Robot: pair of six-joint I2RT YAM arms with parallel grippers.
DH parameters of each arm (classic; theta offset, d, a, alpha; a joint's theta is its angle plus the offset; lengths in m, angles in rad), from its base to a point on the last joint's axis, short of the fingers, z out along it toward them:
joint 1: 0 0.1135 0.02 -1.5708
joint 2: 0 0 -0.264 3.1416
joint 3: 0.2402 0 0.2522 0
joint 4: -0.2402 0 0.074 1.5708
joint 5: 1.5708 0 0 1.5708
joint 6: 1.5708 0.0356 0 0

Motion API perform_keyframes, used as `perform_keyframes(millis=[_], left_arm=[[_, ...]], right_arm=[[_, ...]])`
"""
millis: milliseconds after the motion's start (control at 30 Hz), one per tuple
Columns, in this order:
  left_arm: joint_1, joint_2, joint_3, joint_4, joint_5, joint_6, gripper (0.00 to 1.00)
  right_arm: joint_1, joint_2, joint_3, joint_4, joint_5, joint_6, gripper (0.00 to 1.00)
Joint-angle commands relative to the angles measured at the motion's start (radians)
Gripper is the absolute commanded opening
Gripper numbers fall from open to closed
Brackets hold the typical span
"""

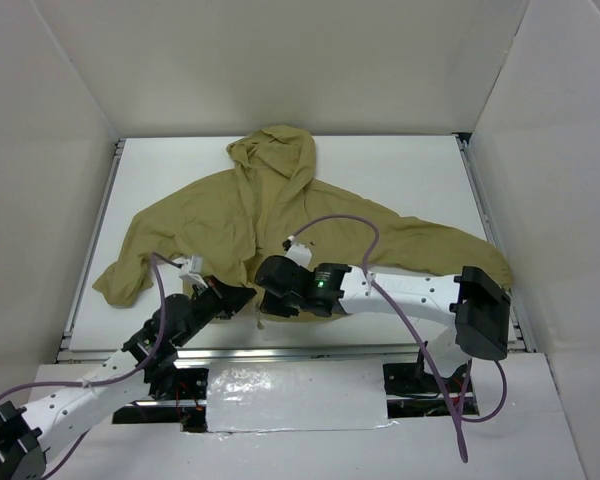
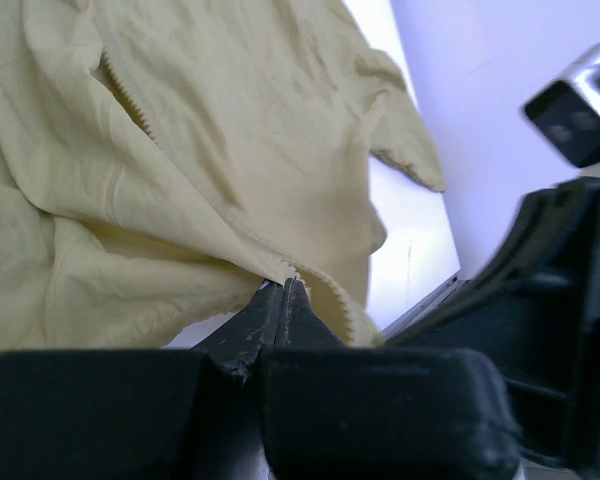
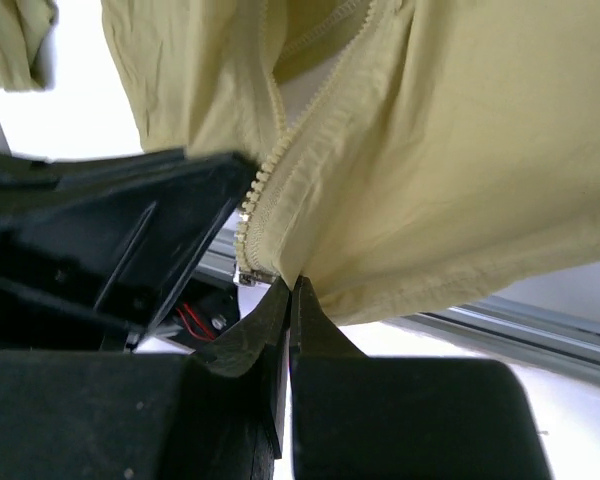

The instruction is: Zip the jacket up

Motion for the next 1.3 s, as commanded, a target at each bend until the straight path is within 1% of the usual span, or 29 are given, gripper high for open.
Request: perform_keyframes(millis=[0, 233, 367, 733, 1067, 1267], left_arm=[[0.003, -0.037, 0.003, 0.071, -0.011, -0.003, 0.0], [0.001, -0.108, 0.001, 0.023, -0.055, 0.0, 0.0], [0.003, -0.113, 0.009, 0.019, -0.058, 0.01, 0.0], [0.001, -0.094, -0.002, 0.045, -0.048, 0.009, 0.0], [0.001, -0.01, 0.01, 0.103, -0.025, 0.024, 0.0], [-0.001, -0.002, 0.007, 0.125, -0.021, 0.023, 0.0]], right_arm=[[-0.004, 0.029, 0.05, -0.082, 0.046, 0.07, 0.0], [-0.021, 0.006, 0.016, -0.063, 0.048, 0.129, 0.0], [-0.036, -0.005, -0.015, -0.046, 0.042, 0.146, 0.0], [-0.061, -0.019, -0.004, -0.042, 0.051, 0.149, 0.0], [-0.062, -0.022, -0.001, -0.009, 0.034, 0.126, 0.0], [-0.07, -0.02, 0.003, -0.011, 0.04, 0.12, 0.0]])
